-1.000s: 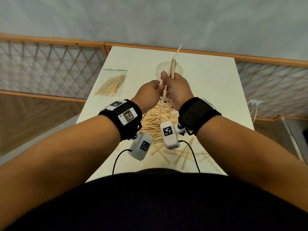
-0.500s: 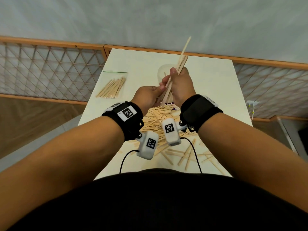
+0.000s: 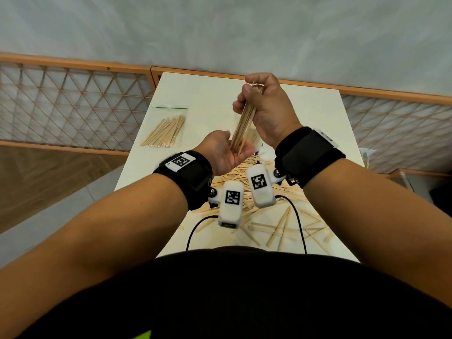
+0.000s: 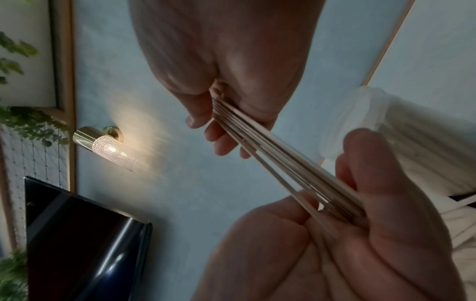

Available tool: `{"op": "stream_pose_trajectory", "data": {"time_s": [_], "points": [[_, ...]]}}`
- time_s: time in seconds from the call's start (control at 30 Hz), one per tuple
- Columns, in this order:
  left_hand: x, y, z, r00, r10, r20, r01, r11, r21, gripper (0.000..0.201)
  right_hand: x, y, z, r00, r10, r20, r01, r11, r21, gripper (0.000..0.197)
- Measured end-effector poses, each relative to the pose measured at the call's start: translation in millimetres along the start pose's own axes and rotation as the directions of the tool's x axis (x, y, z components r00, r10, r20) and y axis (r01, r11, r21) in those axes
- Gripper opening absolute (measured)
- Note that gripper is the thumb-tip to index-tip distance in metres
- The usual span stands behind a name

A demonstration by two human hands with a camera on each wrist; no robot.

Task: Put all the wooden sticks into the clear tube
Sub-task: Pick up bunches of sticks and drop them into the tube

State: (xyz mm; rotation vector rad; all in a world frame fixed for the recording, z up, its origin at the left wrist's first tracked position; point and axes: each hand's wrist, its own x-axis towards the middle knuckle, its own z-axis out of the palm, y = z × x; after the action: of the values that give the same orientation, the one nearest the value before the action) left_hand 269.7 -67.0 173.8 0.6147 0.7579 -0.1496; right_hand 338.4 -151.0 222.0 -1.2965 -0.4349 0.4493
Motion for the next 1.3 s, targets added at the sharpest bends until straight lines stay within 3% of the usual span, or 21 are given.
{"op": "stream_pose_trajectory", "data": {"time_s": [0.07, 0.2, 0.3, 0.37, 0.43, 0.47, 0.53, 0.6, 0.67, 0.77, 0.87, 0.97, 1.1, 1.23, 1.3], "points": [[0, 2, 1, 1.0, 0.002, -0.013, -0.002, 0.999, 0.043, 0.043, 1, -2, 2, 1.0, -0.006, -0.015, 0.005, 0.999, -0.033, 0.006], [0, 5, 4, 0.999, 0.009, -0.046, -0.005, 0.995, 0.103, 0.04, 4, -9, 5, 0.999, -0.016, -0.029, 0.014, 0.997, -0.077, 0.02], [1, 8, 7, 0.998, 0.018, -0.065, -0.009, 0.991, 0.134, 0.039, 6, -9, 4, 0.999, -0.038, 0.007, 0.038, 0.976, -0.216, 0.026], [2, 10, 9, 0.997, 0.027, -0.073, -0.016, 0.988, 0.151, 0.037, 6, -6, 3, 0.993, -0.109, 0.039, 0.115, 0.876, -0.469, 0.022], [2, 11, 9, 0.997, 0.011, -0.072, 0.001, 0.986, 0.165, 0.037, 7, -1, -3, 0.972, -0.204, 0.116, 0.223, 0.649, -0.727, 0.016], [2, 10, 9, 0.998, -0.003, -0.067, 0.016, 0.983, 0.183, 0.037, 7, 1, -7, 0.961, -0.234, 0.149, 0.257, 0.552, -0.793, 0.017], [2, 9, 7, 0.999, -0.012, -0.039, 0.022, 0.96, 0.278, 0.041, 10, 2, -16, 0.954, -0.267, 0.137, 0.257, 0.49, -0.833, 0.023], [2, 8, 5, 0.998, 0.046, 0.035, -0.057, 0.882, 0.468, 0.052, 14, 1, -25, 0.954, -0.29, 0.08, 0.222, 0.5, -0.837, 0.024], [0, 8, 4, 0.98, 0.114, 0.165, -0.194, 0.744, 0.64, 0.06, 18, 0, -32, 0.951, -0.306, 0.031, 0.193, 0.515, -0.835, 0.026], [-10, 11, 5, 0.927, 0.14, 0.347, -0.363, 0.564, 0.742, 0.046, 23, -2, -40, 0.949, -0.315, -0.02, 0.158, 0.53, -0.833, 0.032], [-15, 13, 9, 0.903, 0.156, 0.4, -0.422, 0.489, 0.763, 0.026, 25, -3, -42, 0.952, -0.303, -0.041, 0.138, 0.546, -0.826, 0.032], [-15, 11, 13, 0.894, 0.182, 0.409, -0.446, 0.438, 0.781, 0.021, 24, -5, -38, 0.969, -0.247, -0.022, 0.129, 0.579, -0.805, 0.025], [-9, 10, 4, 0.908, 0.148, 0.392, -0.409, 0.515, 0.753, 0.017, 26, -18, -44, 0.994, 0.04, 0.103, 0.037, 0.756, -0.653, 0.019], [-8, 11, 7, 0.938, 0.17, 0.304, -0.34, 0.63, 0.698, 0.04, 25, -26, -50, 0.972, 0.148, 0.183, 0.011, 0.747, -0.665, 0.017], [-7, 10, 9, 0.942, 0.168, 0.291, -0.33, 0.63, 0.703, 0.048, 24, -29, -51, 0.966, 0.181, 0.184, -0.015, 0.752, -0.658, 0.015]]}}
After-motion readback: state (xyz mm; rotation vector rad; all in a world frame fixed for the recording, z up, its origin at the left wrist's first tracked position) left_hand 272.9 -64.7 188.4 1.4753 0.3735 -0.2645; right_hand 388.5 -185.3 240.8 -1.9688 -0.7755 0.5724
